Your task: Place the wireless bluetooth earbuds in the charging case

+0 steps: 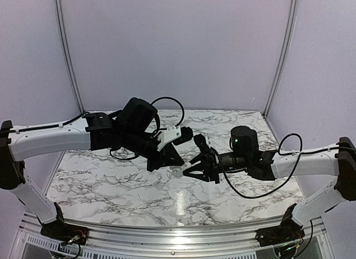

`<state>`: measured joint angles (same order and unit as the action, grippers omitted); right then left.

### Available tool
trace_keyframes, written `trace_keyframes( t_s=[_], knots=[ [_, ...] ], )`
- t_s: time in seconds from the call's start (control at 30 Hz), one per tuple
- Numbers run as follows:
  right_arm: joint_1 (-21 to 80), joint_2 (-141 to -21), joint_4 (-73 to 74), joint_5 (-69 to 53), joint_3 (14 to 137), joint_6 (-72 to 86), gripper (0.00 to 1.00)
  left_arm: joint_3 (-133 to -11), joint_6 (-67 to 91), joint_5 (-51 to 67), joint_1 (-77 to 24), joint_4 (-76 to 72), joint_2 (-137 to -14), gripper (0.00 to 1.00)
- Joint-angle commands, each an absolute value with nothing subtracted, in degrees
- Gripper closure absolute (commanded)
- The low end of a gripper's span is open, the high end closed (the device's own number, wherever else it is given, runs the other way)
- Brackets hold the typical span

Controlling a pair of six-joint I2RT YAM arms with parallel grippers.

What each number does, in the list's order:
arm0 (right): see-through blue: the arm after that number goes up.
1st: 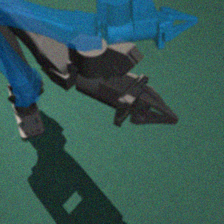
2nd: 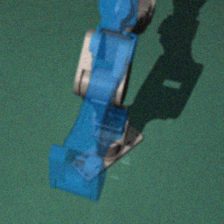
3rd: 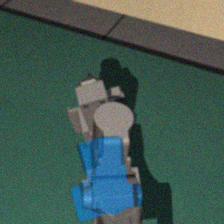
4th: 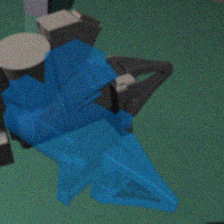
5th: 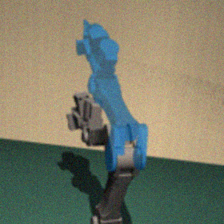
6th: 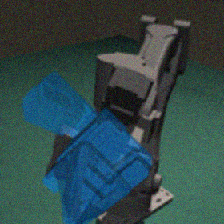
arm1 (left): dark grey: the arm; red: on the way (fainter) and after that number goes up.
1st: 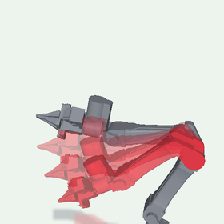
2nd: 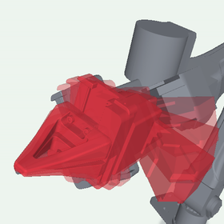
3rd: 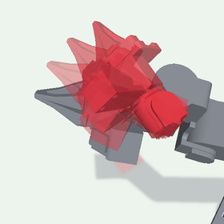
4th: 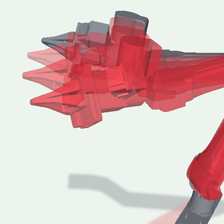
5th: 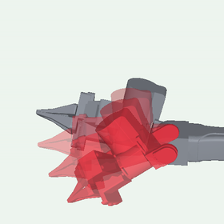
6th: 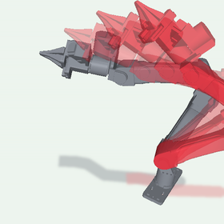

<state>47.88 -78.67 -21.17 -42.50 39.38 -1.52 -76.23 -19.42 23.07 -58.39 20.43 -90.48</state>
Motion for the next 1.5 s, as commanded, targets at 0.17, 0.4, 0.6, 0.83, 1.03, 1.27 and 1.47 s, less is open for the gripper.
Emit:
trace_keyframes(
  t_s=[0.17,0.4,0.6,0.83,1.03,1.27,1.47],
  knots=[
    [48.1,-76.5,-29.3,-41.9,40.6,-1.8,1.0,-75.2,-21.1,18.3,-57.0,23.4,-84.3,0.89],
    [48.2,-77.0,-28.4,-41.6,40.5,-1.8,1.0,-73.7,-21.6,18.2,-56.2,23.0,-81.4,0.88],
    [48.2,-77.1,-28.2,-41.4,40.8,-1.9,1.0,-72.6,-21.4,20.6,-56.2,23.1,-81.7,0.88],
    [48.1,-76.8,-29.0,-42.8,40.2,-2.0,1.0,-70.3,-17.8,23.1,-53.7,19.5,-80.7,0.74],
    [48.1,-76.2,-28.3,-43.2,40.4,-2.8,1.0,-65.8,-17.4,22.8,-52.5,14.8,-77.6,0.37],
    [48.1,-76.4,-28.9,-44.4,41.6,-2.6,1.0,-64.1,-17.2,28.0,-52.7,12.8,-78.5,0.01],
    [48.1,-77.2,-30.3,-45.0,42.3,-1.3,1.0,-64.6,-18.6,27.7,-55.4,11.5,-79.7,0.01]
  ],
)
